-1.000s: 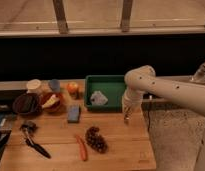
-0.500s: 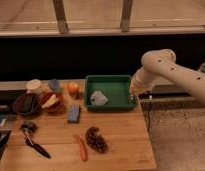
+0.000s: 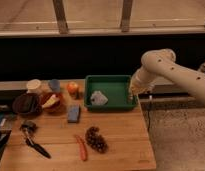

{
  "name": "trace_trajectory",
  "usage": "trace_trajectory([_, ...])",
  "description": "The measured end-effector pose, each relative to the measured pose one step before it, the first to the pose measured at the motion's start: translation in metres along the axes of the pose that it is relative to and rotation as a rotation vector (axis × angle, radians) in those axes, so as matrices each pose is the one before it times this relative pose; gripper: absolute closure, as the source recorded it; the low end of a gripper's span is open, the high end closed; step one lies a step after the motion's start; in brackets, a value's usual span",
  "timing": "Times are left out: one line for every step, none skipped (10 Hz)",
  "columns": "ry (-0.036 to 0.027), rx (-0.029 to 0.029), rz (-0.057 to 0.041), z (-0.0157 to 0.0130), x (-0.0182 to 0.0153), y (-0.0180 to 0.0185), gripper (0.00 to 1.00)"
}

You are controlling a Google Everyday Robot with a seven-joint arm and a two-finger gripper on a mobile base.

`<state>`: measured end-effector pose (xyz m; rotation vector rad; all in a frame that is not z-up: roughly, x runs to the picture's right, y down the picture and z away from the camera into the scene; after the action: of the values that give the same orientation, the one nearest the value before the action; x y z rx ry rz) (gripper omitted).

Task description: Place fork in tray

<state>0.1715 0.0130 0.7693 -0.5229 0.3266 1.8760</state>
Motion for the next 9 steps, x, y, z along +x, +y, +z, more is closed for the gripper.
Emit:
trace_trajectory([-0.00693,-0.00244,-0.00125,0.00188,-0.0026,0.00038,1.0])
trace_trajectory([-0.00238,0.00157,-0.00519,0.00584,-0.0072,0.00365,1.0])
trace_trajectory([0.00196,0.00453,-0.01625,0.01042,-0.00738,0.0104,1.0])
trace_trajectory([0.0055,0.00985,-0.02006,0.01222,-0.00488,0.01029,1.0])
trace_trajectory([0.01017,0.01205,-0.01982,0.02104,-0.00796,0.01586,1.0])
trace_trajectory([0.01371,0.00133,-0.00824,0.01821,-0.00574,0.01054,1.0])
trace_trajectory([0.00426,0.00398,-0.00395,0.01228,-0.00853,0.00248,1.0])
trace_trajectory([0.00832,-0.00356,-0.00083,0.01195,-0.00901,0.00171,1.0])
trace_trajectory([0.00526,-0.02613,0.00519,0.00735,-0.00964,0.00275,1.0])
